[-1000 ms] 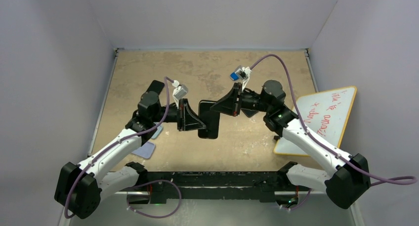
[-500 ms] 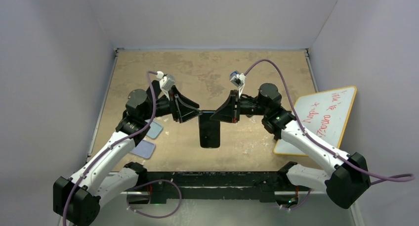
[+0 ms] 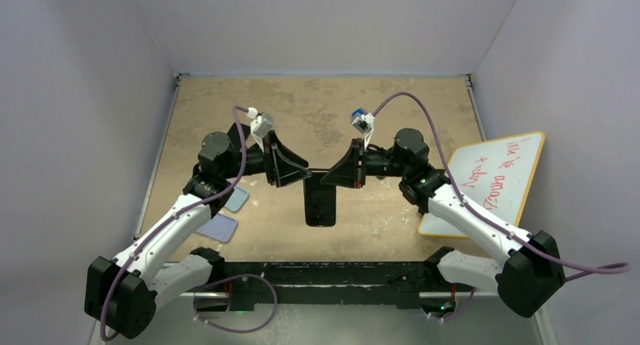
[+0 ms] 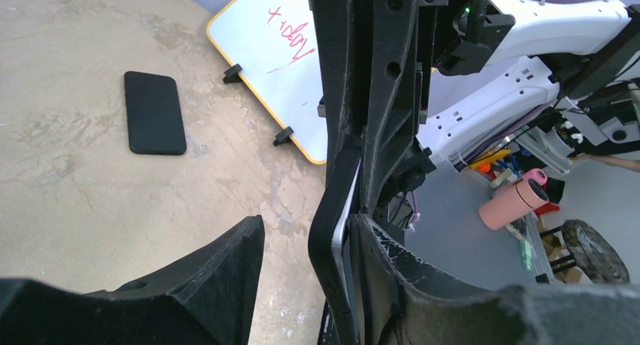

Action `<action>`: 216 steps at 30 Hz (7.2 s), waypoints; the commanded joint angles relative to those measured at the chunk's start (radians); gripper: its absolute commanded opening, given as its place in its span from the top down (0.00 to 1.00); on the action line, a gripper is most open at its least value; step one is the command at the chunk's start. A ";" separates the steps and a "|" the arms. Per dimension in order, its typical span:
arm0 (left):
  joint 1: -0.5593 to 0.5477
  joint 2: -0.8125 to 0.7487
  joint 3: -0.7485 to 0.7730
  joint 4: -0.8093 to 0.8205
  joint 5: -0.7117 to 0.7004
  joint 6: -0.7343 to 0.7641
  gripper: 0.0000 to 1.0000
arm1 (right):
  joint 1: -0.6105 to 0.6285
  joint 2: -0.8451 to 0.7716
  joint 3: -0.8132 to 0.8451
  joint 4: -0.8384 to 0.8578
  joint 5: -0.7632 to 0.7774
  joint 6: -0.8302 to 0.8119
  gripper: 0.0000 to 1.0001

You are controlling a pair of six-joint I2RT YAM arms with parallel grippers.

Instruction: Put the phone into the phone case

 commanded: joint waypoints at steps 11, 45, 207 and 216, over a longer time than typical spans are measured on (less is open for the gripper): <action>0.004 0.026 0.032 -0.032 -0.030 0.056 1.00 | 0.004 0.023 0.025 0.043 0.025 0.037 1.00; 0.003 -0.212 0.050 -0.643 -0.618 0.398 0.13 | -0.179 0.732 0.324 -0.011 0.106 -0.020 1.00; 0.468 1.057 0.756 -0.925 -0.643 0.558 0.45 | -0.141 0.018 0.011 -0.408 0.529 -0.110 0.01; 0.362 0.960 0.549 -0.804 -0.485 0.373 0.54 | -0.141 -0.012 -0.082 -0.322 0.525 -0.015 0.05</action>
